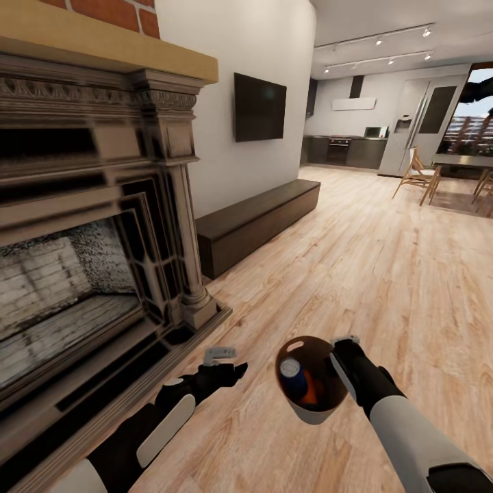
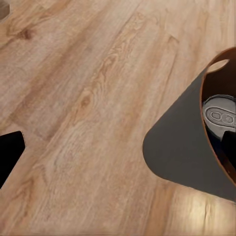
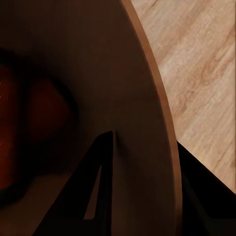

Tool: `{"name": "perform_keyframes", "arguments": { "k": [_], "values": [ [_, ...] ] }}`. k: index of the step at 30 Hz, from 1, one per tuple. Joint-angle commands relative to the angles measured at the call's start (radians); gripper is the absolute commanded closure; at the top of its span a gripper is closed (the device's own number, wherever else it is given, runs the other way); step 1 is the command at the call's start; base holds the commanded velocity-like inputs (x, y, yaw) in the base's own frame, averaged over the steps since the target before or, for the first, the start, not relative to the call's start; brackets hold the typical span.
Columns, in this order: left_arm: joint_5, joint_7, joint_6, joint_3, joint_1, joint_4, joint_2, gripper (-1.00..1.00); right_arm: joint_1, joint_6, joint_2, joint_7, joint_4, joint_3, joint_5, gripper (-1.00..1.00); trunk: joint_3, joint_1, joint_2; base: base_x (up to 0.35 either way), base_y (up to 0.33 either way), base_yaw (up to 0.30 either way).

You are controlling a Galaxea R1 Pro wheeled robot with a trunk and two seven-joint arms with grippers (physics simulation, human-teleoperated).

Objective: Put the three can of soda from the living room inside the tash can in the kitchen.

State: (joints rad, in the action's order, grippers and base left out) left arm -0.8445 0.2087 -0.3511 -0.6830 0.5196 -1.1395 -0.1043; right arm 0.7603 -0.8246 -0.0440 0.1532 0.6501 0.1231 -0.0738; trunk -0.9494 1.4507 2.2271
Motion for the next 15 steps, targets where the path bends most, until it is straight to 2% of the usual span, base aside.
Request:
{"name": "perform_keyframes", "arguments": {
  "k": [1,7,9,12,15],
  "values": [
    [0.0,0.0,0.0,0.0,-0.001,0.001,-0.002,-1.0,0.001,0.001,-0.002,-0.006,0.0,-0.001,0.005,1.0,0.0,0.0,0.0,0.0,0.0,0.0],
    [0.004,0.022,0.006,0.001,-0.004,0.034,-0.009,-1.0,0.002,0.002,-0.007,-0.022,0.0,-0.002,0.006,1.0,0.0,0.0,0.0,0.0,0.0,0.0],
    [0.005,0.045,0.008,0.0,-0.004,0.051,-0.009,-1.0,0.003,0.002,-0.011,-0.081,0.0,-0.002,0.005,1.0,0.0,0.0,0.0,0.0,0.0,0.0],
    [0.002,0.081,0.006,0.002,-0.004,0.076,-0.007,-1.0,0.008,0.001,-0.032,-0.171,0.0,-0.002,0.005,1.0,0.0,0.0,0.0,0.0,0.0,0.0],
    [0.0,0.109,0.005,0.004,-0.003,0.113,-0.002,-1.0,0.011,0.002,-0.049,-0.209,-0.01,-0.002,0.005,1.0,0.0,0.0,0.0,0.0,0.0,0.0]
  ]
}}
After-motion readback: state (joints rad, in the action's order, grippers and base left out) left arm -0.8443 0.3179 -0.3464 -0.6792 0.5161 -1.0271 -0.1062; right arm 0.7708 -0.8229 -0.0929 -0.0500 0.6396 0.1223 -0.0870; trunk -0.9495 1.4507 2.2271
